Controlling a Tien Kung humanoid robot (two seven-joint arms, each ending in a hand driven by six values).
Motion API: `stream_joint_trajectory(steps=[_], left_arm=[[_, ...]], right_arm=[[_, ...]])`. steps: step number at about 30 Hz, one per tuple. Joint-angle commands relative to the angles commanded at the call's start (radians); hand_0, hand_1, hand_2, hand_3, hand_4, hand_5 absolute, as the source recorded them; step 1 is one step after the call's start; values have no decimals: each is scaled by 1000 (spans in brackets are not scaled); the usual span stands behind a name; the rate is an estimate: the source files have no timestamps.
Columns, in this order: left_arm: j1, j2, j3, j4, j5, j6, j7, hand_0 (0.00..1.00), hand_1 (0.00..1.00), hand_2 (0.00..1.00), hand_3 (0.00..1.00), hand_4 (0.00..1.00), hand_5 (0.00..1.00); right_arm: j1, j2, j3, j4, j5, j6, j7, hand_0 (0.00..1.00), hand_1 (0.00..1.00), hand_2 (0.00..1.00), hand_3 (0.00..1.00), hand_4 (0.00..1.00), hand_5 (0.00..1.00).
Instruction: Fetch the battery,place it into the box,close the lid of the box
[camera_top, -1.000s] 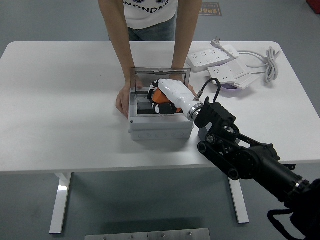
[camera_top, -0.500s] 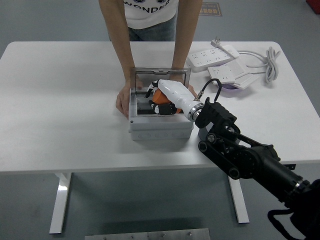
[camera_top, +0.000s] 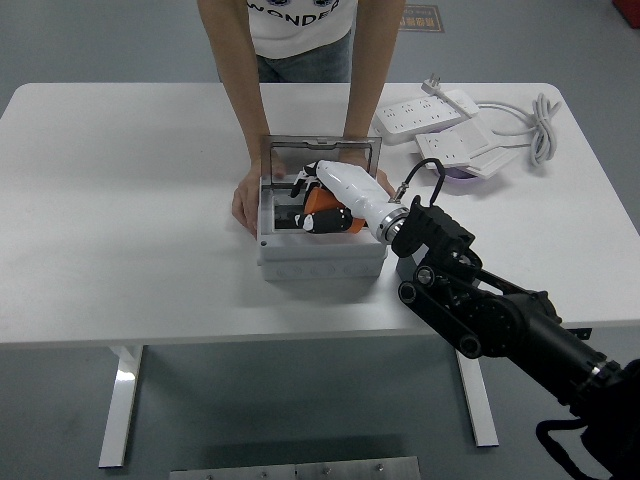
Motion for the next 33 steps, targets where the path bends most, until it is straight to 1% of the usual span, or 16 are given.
stream_joint_trajectory(steps=[1,12,13,24,33], left_arm=[[0,0,0,0,0,0,0,620,691,587,569,572,2],[-5,1,-3,0,6,-1,1,621,691,586,569,570,2],[-5,2,-4,0,7,-1,1,620,690,584,570,571,2],[-3,1,-5,-1,9,0,3,620,690,584,570,571,2],[-5,0,-6,-1,11,-2,4,619,690,584,570,572,2]], right_arm=[[0,0,0,-1,1,-1,1,368,426,477,514,818,353],[-3,1,6,-10,12,-9,20,383,431,479,512,829,365],[-3,1,6,-10,13,-9,21,394,432,480,506,832,379],[2,-11,21,7,27,-3,14,401,435,484,501,834,385],[5,-16,30,-6,46,-4,37,400,440,486,498,839,388]])
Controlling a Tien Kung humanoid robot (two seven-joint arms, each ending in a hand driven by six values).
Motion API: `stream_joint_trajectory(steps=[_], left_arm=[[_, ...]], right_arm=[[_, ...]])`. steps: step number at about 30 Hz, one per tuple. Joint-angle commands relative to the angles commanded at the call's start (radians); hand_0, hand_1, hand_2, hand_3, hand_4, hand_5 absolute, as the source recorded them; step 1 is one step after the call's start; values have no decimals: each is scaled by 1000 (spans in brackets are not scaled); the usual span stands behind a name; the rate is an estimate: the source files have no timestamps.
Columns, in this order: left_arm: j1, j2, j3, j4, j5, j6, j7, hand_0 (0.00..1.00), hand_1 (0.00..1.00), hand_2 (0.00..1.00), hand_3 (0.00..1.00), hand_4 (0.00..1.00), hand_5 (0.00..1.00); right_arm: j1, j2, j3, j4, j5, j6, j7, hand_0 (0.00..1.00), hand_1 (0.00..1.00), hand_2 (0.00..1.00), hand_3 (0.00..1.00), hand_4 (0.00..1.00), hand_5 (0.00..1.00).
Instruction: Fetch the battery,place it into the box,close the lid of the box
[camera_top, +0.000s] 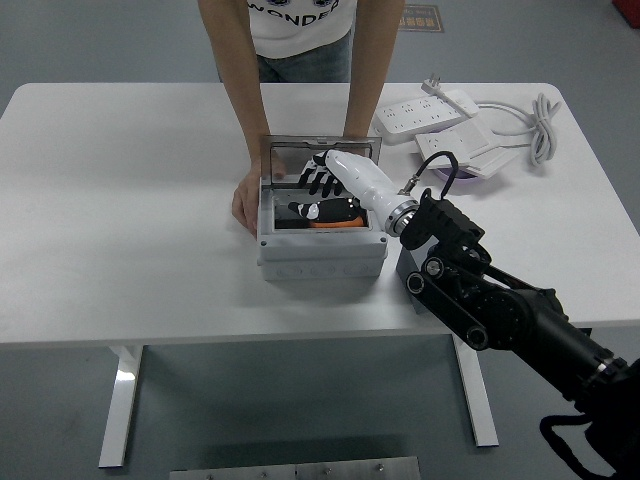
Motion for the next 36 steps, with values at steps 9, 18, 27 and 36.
stream_joint_trajectory(steps=[9,18,27,36], left_arm=[[5,-1,-4,-2,3,4,4,619,690,584,569,572,2],[14,-6,7,-1,-19,13,-3,619,689,579,568,570,2],[10,-8,8,-1,-19,13,-5,619,689,578,568,568,2],[2,-9,-4,-2,3,5,4,619,689,576,567,564,2]], right_arm=[[-5,-17,16,39,-3,25,-30,407,444,486,496,841,390],[-21,-120,125,193,-3,131,-130,416,455,484,493,844,398],[15,-167,274,258,46,146,-143,412,452,490,493,852,409],[49,-107,281,176,67,52,-70,405,444,486,492,858,519]])
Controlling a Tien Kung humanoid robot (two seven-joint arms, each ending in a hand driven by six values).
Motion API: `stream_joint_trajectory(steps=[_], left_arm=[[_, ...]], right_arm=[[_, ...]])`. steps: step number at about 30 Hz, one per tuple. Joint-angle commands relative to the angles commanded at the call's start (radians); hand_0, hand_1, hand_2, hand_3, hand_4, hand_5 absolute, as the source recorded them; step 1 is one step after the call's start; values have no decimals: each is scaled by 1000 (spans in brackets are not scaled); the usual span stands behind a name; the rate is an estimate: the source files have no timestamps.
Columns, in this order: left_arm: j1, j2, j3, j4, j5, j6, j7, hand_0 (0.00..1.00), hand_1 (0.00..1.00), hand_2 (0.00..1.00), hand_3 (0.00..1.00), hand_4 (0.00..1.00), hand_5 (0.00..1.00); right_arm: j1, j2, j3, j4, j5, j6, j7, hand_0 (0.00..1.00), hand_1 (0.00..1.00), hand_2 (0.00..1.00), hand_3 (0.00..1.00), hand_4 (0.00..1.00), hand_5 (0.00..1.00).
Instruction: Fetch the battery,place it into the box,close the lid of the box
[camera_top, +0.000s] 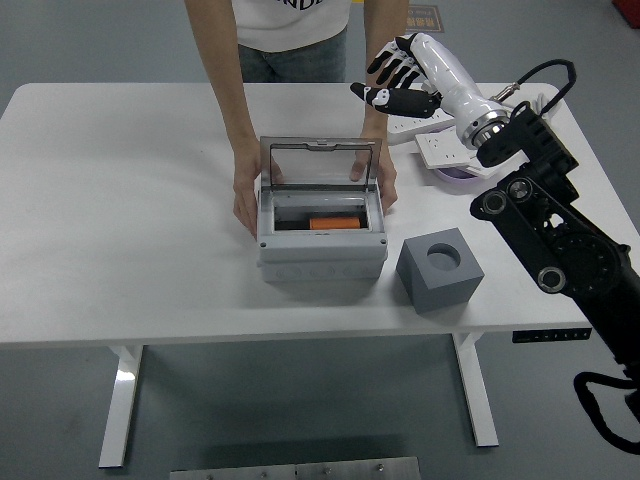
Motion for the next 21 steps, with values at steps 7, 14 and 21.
stream_joint_trajectory(steps=[7,14,21], left_arm=[[-8,1,-9,0,20,-8,6,619,690,576,567,563,2],[-12,4,-16,0,33,-12,9,619,689,576,568,563,2],[-18,5,-17,0,39,-15,9,619,689,577,569,564,2]], right_arm=[[10,58,0,-74,14,-27,56,397,437,486,491,860,534],[16,88,12,-128,65,-32,95,495,516,549,575,883,640],[16,108,12,-170,112,-49,123,728,686,672,693,970,902]])
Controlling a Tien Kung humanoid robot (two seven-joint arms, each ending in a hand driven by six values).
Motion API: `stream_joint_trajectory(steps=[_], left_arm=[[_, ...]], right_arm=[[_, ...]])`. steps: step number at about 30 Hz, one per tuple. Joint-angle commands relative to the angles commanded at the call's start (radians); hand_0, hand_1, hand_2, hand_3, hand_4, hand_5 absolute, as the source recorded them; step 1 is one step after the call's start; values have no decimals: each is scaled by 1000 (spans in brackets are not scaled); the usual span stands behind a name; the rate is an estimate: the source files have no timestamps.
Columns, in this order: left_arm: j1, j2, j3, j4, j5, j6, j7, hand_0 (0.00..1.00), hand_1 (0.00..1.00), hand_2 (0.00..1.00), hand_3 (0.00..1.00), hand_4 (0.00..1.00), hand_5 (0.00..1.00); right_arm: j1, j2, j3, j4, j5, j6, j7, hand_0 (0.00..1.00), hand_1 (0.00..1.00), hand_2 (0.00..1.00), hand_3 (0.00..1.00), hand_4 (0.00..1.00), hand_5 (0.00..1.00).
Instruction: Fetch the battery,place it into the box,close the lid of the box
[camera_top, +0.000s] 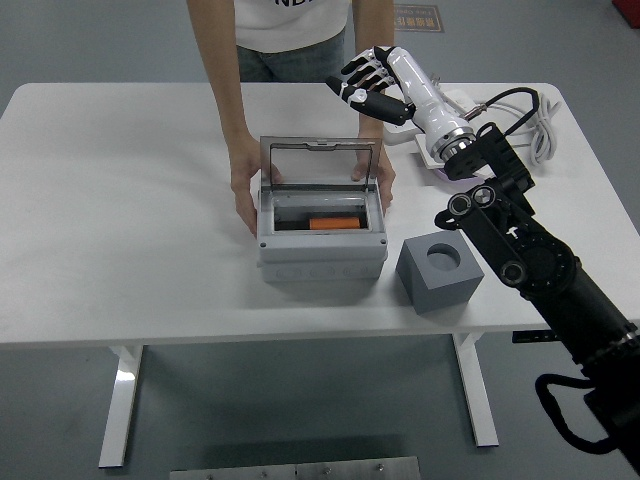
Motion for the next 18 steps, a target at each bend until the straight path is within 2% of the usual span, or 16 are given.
stream_joint_trajectory(steps=[1,2,7,8,18], left_arm=[[-1,0,0,0,1,0,0,619,689,577,569,564,2],[-2,0,0,0,1,-1,0,619,689,576,569,562,2],[-5,0,0,1,4,-3,-1,619,689,576,569,562,2],[-5,0,0,1,4,-3,-1,619,689,575,568,560,2],[-10,-2,4,3,2,-5,-8,619,689,573,567,558,2]], right_arm=[[0,3,-1,-6,3,-2,1,728,686,672,693,970,902],[0,6,-2,-10,4,-4,1,875,769,752,754,998,998],[-5,21,-17,-35,9,-11,-5,875,769,752,754,998,998],[-7,24,-22,-39,9,-12,-5,924,801,778,785,998,998],[-17,42,-85,-61,11,-16,-14,954,813,783,803,998,998]])
